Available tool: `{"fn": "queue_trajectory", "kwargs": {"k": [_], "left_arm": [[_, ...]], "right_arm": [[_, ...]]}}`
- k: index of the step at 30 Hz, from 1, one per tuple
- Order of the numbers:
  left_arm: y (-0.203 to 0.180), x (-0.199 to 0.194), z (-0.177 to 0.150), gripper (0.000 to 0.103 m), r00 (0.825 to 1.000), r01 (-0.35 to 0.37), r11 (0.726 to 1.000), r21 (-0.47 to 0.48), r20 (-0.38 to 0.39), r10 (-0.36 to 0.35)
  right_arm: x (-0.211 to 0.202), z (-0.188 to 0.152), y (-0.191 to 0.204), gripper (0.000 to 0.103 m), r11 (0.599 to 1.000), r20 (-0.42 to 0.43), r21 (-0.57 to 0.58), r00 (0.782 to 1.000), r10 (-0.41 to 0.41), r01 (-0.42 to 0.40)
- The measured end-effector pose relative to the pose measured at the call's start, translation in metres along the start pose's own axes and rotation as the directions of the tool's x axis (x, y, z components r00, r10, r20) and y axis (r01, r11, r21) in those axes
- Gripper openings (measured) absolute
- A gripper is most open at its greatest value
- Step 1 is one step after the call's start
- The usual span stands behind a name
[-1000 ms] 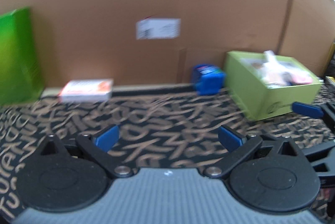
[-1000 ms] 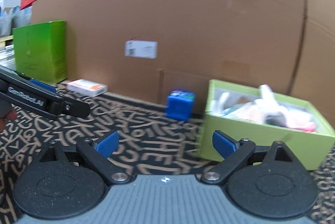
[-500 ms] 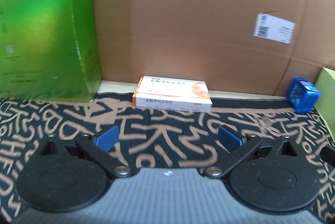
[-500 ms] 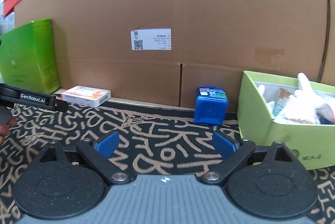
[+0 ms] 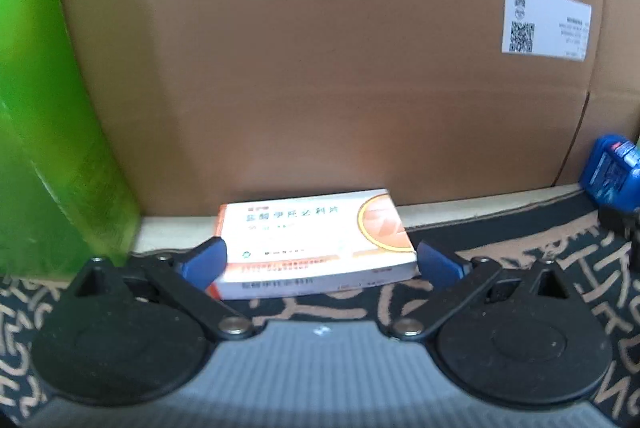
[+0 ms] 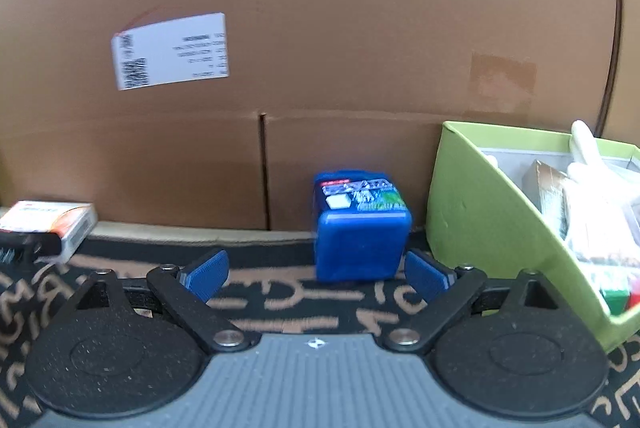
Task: Organize objects
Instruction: 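Grasp the white-orange medicine box with the left tool while the right grasps the blue container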
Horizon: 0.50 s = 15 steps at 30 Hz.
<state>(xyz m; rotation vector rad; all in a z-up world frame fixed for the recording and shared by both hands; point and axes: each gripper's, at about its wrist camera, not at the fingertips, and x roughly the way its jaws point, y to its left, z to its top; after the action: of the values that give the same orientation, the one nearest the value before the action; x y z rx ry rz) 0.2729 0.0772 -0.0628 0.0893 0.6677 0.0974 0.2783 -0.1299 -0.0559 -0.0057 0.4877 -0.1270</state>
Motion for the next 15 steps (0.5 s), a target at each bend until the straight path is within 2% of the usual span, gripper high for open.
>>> {"fn": "queue_trajectory", "kwargs": {"k": [3, 5, 7, 8, 12, 15], "left_arm": [[0.002, -0.005, -0.004, 0.103, 0.998, -0.049, 0.999, -0.016, 0.039, 0.049], [0.007, -0.002, -0.003, 0.103, 0.997, -0.075, 0.995, -0.064, 0.026, 0.077], [0.012, 0.004, 0.0, 0.103, 0.997, -0.068, 0.992, -0.103, 0.013, 0.07], [0.015, 0.008, 0.001, 0.103, 0.999, -0.05, 0.992, -0.116, 0.0, 0.051], [0.019, 0.016, 0.004, 0.103, 0.995, 0.1, 0.984, -0.149, -0.009, -0.103], [0.014, 0.025, 0.007, 0.103, 0.991, 0.124, 0.982, -0.144, -0.026, -0.129]], "right_arm": [[0.005, 0.001, 0.001, 0.098, 1.0, 0.003, 0.007, 1.0, -0.021, 0.021], [0.009, 0.003, 0.002, 0.098, 0.999, 0.0, 0.015, 0.999, -0.034, 0.034], [0.014, 0.006, 0.003, 0.098, 0.998, -0.005, 0.016, 0.998, -0.06, 0.06], [0.017, 0.007, 0.003, 0.098, 0.998, -0.006, 0.008, 0.998, -0.067, 0.067], [0.026, 0.011, 0.005, 0.096, 0.996, -0.013, -0.016, 0.996, -0.088, 0.088], [0.035, 0.014, 0.005, 0.095, 0.995, -0.029, -0.026, 0.995, -0.095, 0.094]]}}
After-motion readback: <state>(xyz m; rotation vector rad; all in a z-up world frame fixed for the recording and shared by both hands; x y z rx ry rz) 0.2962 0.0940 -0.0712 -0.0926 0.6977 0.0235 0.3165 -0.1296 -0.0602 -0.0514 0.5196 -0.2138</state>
